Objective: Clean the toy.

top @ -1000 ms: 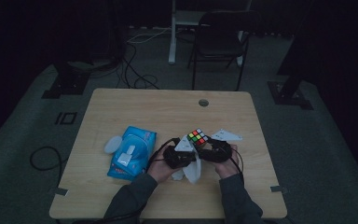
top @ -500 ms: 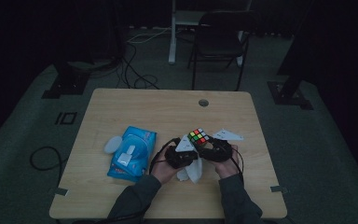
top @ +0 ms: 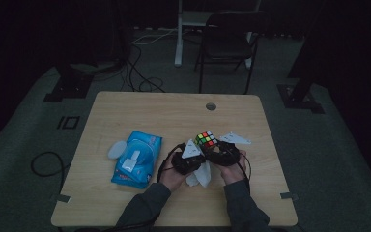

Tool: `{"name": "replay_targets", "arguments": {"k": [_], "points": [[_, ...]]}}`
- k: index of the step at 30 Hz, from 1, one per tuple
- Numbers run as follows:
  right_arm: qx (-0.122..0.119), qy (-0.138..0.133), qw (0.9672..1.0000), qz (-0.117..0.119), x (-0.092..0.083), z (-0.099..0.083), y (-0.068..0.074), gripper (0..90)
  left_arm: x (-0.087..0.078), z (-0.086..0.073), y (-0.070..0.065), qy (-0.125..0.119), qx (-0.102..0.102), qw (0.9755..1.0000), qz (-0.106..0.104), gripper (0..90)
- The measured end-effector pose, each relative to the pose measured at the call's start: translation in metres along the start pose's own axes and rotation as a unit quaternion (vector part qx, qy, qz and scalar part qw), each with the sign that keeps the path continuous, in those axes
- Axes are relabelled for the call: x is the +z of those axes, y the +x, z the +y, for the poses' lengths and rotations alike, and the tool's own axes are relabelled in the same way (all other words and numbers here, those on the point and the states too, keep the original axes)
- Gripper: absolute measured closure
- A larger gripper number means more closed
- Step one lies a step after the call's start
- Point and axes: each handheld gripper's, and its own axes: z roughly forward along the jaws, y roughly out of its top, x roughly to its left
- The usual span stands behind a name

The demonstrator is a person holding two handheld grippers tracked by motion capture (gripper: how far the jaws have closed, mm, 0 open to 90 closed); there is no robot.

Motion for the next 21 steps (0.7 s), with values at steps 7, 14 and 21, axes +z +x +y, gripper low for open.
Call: {"name": "replay_targets", "arguments": {"k": [7, 14, 21], "points": [[0.033, 0.003, 0.999, -0.03, 0.011, 0.005, 0.005, 34.3, 0.001, -0.001, 0.006, -0.006, -0.014, 0.9996, 0.024, 85.6], [0.054, 0.003, 0.9978, -0.039, 0.02, 0.005, 0.009, 34.2, 0.003, -0.001, 0.008, -0.015, -0.025, 0.9988, 0.04, 85.7], [0.08, -0.006, 0.9958, -0.045, 0.022, 0.007, 0.009, 34.3, 0.005, 0.0, 0.007, -0.026, -0.028, 0.9977, 0.056, 85.8]]}}
